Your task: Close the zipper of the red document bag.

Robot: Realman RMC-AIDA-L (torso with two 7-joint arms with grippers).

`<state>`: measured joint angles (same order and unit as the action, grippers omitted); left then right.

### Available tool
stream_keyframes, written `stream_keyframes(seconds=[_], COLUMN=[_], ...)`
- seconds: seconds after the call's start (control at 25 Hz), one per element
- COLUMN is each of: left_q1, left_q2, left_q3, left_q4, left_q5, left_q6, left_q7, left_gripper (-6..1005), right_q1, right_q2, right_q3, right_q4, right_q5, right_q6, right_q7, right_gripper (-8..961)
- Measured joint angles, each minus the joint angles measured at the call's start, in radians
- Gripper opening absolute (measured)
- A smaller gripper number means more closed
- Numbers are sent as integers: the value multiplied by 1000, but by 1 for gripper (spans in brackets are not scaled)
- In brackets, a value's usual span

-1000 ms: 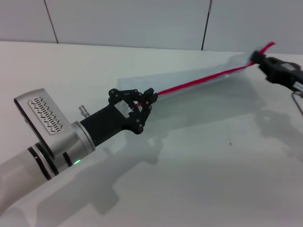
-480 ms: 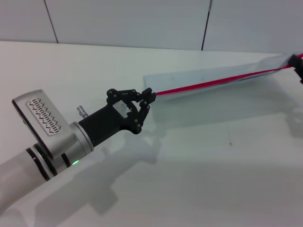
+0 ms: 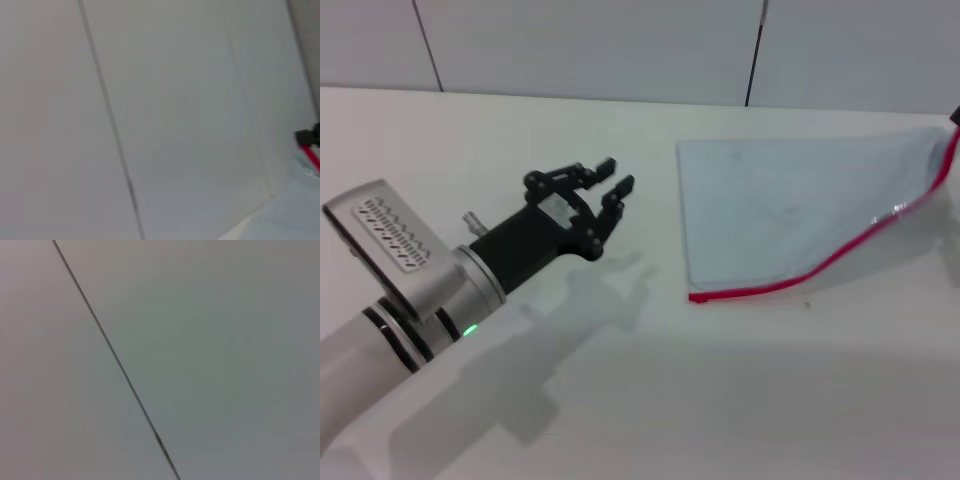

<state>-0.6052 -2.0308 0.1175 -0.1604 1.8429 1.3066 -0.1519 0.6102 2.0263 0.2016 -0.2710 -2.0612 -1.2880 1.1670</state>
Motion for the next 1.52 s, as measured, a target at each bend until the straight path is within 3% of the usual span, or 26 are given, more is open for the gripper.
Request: stream_keyframes(seconds=[0.4, 0.68, 0.88, 1.52], left_q1=[40, 79, 102, 129], left_q2=[1, 2, 4, 4], left_q3=[-132, -136, -137, -151], left_q4=[-4, -4, 1, 1], left_q5=[-11, -165, -244, -319], left_q6=[40, 135, 182, 253], left_q7=[-11, -12, -14, -65], left_gripper=[431, 526, 540, 540], right_q1=[-60, -135, -153, -162], right_q2=[8, 18, 18, 18], right_q3=[194, 370, 391, 392], right_q4=[134, 322, 378, 393], right_q5=[0, 2, 2, 1], right_q6=[-117, -113, -112, -121], right_q7=[-406, -865, -968, -967], right_gripper=[319, 575, 693, 686])
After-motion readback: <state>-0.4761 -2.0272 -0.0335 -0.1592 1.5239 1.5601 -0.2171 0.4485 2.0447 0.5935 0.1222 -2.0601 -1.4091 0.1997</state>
